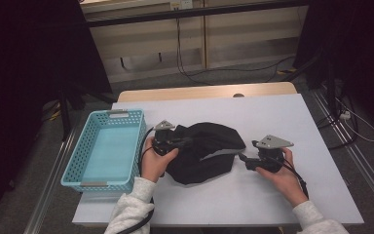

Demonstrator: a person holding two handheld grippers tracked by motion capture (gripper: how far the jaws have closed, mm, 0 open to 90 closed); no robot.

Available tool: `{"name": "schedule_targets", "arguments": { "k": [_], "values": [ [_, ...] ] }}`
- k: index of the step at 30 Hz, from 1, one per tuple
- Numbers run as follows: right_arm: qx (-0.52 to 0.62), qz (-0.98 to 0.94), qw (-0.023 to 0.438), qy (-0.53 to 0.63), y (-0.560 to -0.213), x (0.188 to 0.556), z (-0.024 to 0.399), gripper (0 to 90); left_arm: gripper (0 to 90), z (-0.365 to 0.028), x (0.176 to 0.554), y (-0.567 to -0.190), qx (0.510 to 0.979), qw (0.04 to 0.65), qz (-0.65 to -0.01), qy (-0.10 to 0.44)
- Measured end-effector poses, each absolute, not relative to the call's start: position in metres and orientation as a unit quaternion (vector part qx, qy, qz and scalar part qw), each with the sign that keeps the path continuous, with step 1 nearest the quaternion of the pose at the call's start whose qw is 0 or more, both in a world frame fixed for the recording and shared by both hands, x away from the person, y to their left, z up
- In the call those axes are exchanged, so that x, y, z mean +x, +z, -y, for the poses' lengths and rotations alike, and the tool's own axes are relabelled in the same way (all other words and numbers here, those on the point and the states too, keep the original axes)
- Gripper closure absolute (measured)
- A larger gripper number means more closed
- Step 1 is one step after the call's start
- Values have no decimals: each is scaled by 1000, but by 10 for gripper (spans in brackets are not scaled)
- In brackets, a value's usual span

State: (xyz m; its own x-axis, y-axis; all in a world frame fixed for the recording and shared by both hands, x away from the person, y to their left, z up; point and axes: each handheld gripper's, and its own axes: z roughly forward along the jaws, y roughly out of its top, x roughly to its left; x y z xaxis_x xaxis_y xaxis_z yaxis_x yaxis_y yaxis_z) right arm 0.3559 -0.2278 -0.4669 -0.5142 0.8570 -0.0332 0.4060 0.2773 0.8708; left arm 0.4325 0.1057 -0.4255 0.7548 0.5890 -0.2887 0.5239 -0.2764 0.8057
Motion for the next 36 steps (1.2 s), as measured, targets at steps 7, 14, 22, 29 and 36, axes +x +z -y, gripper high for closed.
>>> {"name": "schedule_targets", "arguments": {
  "k": [7, 14, 22, 29, 36],
  "values": [
    [406, -769, 252, 424, -468, 373, 218, 379, 854, -110, 431, -424, 796, 490, -353, 36],
    [375, -807, 247, 382, -466, 387, 205, 524, 858, -112, 430, -419, 794, 495, -351, 36],
    [357, -810, 233, 403, -466, 394, 199, 866, 858, -117, 427, -408, 785, 511, -349, 41],
    [371, -785, 221, 445, -442, 380, 217, 870, 859, -117, 426, -404, 779, 522, -344, 39],
    [375, -771, 219, 466, -421, 354, 235, 871, 860, -110, 422, -395, 773, 541, -328, 38]
  ]
}}
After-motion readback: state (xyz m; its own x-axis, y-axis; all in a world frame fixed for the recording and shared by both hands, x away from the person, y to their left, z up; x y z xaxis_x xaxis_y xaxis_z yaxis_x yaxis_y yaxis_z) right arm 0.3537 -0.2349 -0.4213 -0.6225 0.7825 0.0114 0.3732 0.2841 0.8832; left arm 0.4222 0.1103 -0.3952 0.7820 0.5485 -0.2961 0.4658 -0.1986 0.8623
